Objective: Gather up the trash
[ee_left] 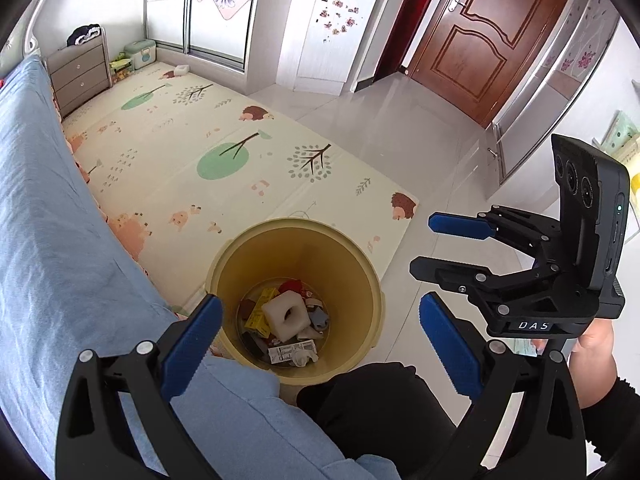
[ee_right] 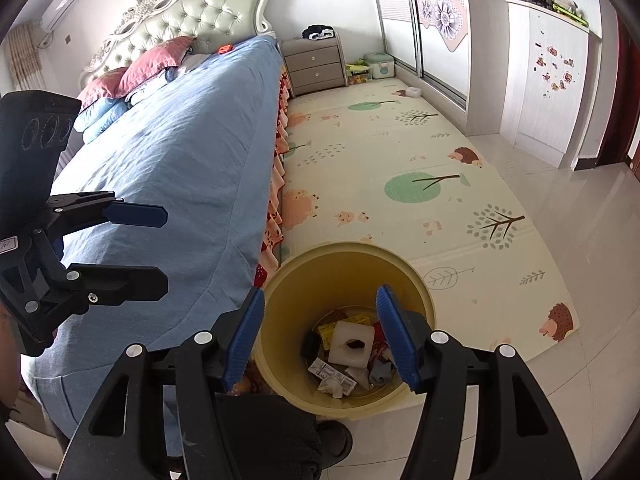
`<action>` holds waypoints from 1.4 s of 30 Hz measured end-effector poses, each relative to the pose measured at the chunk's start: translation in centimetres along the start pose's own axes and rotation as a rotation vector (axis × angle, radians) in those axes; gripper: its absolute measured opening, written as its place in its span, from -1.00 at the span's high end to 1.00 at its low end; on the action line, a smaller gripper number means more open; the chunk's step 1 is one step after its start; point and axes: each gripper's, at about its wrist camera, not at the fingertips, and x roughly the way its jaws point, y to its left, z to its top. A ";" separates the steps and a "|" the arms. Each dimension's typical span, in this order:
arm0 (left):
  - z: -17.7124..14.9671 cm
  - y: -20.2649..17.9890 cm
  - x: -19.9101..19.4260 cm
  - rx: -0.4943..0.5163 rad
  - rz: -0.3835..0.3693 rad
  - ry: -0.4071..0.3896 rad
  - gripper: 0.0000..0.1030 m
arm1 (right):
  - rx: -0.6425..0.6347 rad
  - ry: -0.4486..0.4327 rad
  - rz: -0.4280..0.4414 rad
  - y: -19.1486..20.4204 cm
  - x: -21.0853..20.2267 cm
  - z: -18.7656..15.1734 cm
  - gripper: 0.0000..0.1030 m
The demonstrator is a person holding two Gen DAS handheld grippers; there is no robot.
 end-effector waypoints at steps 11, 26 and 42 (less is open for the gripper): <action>-5.7 5.1 -8.6 -0.129 0.150 -0.170 -0.91 | -0.126 -0.031 0.072 8.0 0.0 1.5 -0.41; -17.5 13.7 -20.4 -0.434 0.445 -0.355 -0.91 | -0.252 -0.051 0.240 22.6 3.3 3.0 -0.59; -23.1 17.2 -25.1 -0.566 0.556 -0.472 -0.92 | -0.301 -0.091 0.307 29.9 4.4 4.0 -0.60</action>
